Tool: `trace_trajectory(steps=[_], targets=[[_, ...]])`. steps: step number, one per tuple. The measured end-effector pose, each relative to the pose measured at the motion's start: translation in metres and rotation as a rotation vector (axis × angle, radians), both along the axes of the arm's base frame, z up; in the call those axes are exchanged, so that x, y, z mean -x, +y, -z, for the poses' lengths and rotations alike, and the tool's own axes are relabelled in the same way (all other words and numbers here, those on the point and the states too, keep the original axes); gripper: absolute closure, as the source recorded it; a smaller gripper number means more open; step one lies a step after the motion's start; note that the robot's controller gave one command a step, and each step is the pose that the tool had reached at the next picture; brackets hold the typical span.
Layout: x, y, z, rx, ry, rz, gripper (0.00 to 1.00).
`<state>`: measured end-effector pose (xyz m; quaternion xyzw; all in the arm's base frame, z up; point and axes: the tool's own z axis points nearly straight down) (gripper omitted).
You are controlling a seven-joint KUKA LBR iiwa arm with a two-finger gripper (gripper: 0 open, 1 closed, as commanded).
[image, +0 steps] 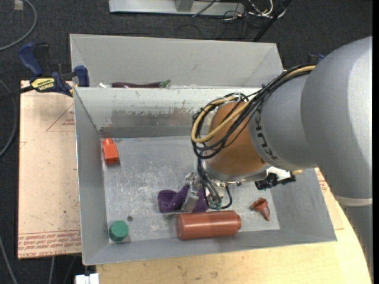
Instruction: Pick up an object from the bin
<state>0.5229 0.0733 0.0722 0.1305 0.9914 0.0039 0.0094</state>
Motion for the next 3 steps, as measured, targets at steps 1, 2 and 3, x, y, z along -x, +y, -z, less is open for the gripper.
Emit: trace_trajectory(steps=[1,2,3], targets=[[0.002,0.000,-0.005,0.001,0.006,0.000,1.00],[0.004,0.000,-0.025,0.001,0.013,-0.001,1.00],[0.002,0.000,-0.042,0.000,0.007,-0.002,1.00]])
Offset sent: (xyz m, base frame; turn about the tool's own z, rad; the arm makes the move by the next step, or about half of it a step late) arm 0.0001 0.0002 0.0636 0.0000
